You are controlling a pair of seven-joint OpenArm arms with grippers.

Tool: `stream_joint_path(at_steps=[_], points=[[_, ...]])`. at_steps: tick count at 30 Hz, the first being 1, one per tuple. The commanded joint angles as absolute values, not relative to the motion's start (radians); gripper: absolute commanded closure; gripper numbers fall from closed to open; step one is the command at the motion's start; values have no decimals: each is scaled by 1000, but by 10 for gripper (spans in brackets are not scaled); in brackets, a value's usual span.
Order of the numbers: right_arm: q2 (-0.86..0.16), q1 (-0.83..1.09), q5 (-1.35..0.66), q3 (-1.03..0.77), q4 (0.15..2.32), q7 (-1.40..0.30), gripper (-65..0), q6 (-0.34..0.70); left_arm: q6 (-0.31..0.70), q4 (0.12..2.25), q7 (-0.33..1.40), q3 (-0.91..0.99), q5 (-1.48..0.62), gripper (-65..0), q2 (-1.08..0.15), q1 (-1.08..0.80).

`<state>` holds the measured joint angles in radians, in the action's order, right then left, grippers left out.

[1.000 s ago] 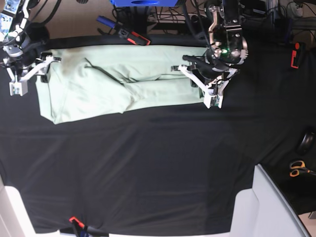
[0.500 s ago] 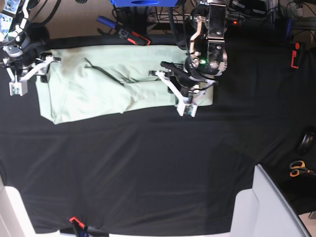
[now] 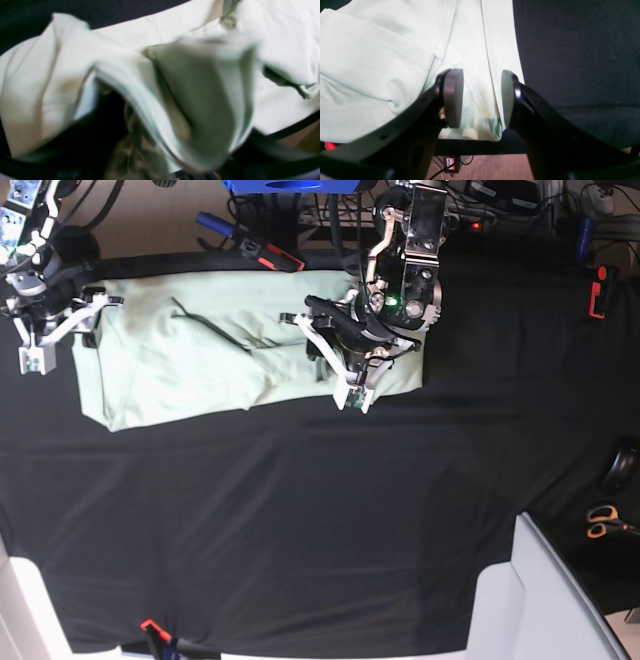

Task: Fold the T-shirt properly
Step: 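Carry the strip's end with the left gripper toward the right gripper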

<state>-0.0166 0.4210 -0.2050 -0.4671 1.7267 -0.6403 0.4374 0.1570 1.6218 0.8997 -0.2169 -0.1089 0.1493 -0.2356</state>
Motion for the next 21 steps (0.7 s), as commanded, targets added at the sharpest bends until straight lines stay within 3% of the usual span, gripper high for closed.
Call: stream_joint_path(at_steps=[1, 4, 14, 21], points=[[-27, 418, -214, -470, 1742, -621, -238, 440, 163, 1644, 888, -223, -114, -322, 157, -229], [-27, 418, -214, -470, 1742, -621, -238, 440, 166, 1644, 888, -271, -174, -386, 157, -228], [-27, 414, -214, -460, 1705, -619, -238, 440, 163, 1655, 886, -387, -456, -388, 54, -102], [-50, 415, -214, -392, 1702, -619, -238, 440, 160, 1692, 888, -374, -495, -388, -19, -85]])
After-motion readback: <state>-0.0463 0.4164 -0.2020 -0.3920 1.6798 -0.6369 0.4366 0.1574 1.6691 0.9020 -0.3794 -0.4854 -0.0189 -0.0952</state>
